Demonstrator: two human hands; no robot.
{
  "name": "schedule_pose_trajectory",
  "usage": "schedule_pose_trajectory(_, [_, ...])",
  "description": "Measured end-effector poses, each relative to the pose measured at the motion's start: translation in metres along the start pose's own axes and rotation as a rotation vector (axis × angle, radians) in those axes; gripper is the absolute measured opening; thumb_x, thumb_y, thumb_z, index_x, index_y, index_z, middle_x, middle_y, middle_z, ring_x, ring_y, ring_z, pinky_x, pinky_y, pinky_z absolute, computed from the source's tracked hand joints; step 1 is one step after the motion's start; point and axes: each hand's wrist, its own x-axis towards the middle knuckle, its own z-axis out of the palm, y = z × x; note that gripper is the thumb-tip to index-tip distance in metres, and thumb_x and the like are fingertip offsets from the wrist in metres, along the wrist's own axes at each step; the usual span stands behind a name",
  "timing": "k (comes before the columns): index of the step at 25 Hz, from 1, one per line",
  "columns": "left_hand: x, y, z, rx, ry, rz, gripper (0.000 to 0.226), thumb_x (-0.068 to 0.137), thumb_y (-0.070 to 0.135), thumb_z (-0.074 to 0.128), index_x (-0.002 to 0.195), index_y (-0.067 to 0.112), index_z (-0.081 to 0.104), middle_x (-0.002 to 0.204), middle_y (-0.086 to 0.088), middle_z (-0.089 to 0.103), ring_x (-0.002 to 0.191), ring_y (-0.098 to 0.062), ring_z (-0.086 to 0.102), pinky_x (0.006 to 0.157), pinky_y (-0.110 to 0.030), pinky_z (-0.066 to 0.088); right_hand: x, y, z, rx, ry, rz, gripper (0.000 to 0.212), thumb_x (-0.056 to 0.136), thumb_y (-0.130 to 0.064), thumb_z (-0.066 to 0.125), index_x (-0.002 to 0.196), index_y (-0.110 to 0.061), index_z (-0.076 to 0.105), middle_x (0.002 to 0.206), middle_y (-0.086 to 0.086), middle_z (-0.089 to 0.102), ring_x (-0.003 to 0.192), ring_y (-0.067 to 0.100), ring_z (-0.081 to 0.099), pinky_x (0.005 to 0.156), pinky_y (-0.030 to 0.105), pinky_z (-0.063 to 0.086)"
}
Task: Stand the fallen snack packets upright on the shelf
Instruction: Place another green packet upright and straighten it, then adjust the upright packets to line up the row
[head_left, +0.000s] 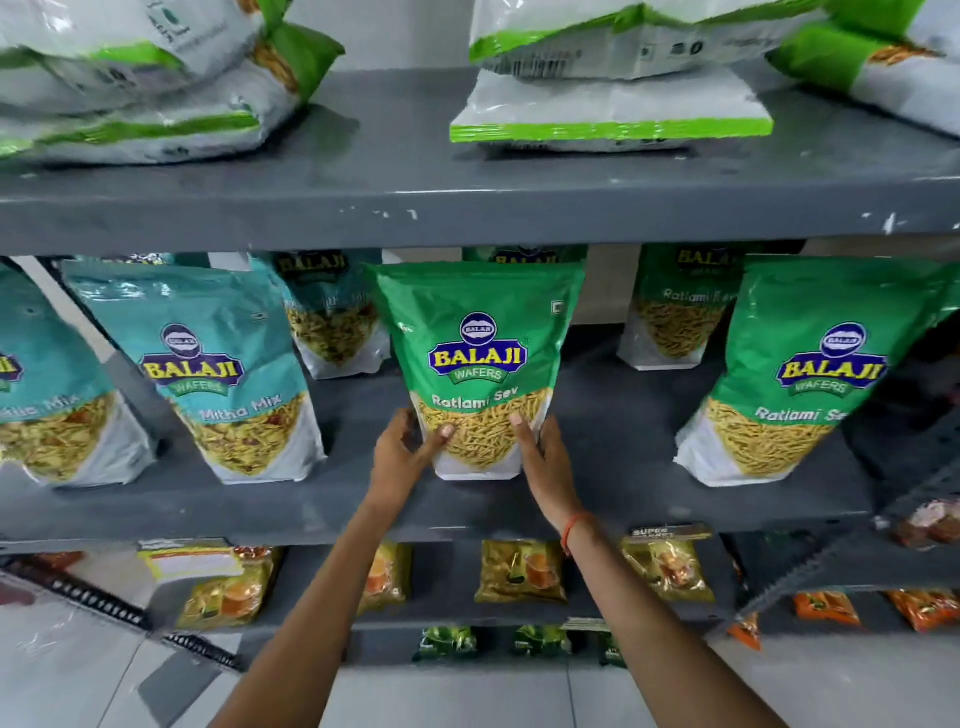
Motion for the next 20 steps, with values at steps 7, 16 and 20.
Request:
schedule_pose_trajectory(7, [-0.01, 0.0, 0.028, -0.021, -0.158, -0.088, 0.048, 0.067, 0.013, 0.081, 0.109, 0.007, 0.058, 0.111, -0.009, 0.068, 0.094, -0.011, 0.065, 0.072, -0.009, 0.052, -0.004, 0.001, -0.036, -0.046, 0.033, 0.022, 0.041, 0.087, -0.046, 0.052, 0.114, -0.015, 0.055, 0.111, 0.001, 0.066, 0.108, 0.012, 0.061, 0.087, 0.021, 0.048])
schedule_pose_trajectory(16, [-0.032, 0.009, 0.055, -0.1, -0.179, -0.143, 0.048, 0.069, 0.02, 0.08, 0.11, 0.02, 0.056, 0.117, -0.006, 0.067, 0.107, -0.019, 0.063, 0.094, -0.045, 0.052, -0.022, -0.001, -0.064, 0.031, 0.011, -0.023, 0.033, 0.093, -0.027, 0.049, 0.125, -0.017, 0.049, 0.113, -0.011, 0.063, 0.099, -0.008, 0.062, 0.075, 0.005, 0.047])
schedule_pose_trajectory(20, [-0.031, 0.013, 0.055, -0.077, -0.182, -0.166, 0.049, 0.069, 0.022, 0.08, 0.11, 0.022, 0.053, 0.119, -0.007, 0.066, 0.109, -0.021, 0.062, 0.096, -0.047, 0.05, -0.022, -0.001, -0.065, 0.044, 0.003, -0.003, 0.03, 0.093, -0.03, 0.049, 0.121, -0.023, 0.048, 0.114, -0.006, 0.063, 0.108, 0.0, 0.06, 0.074, 0.006, 0.049])
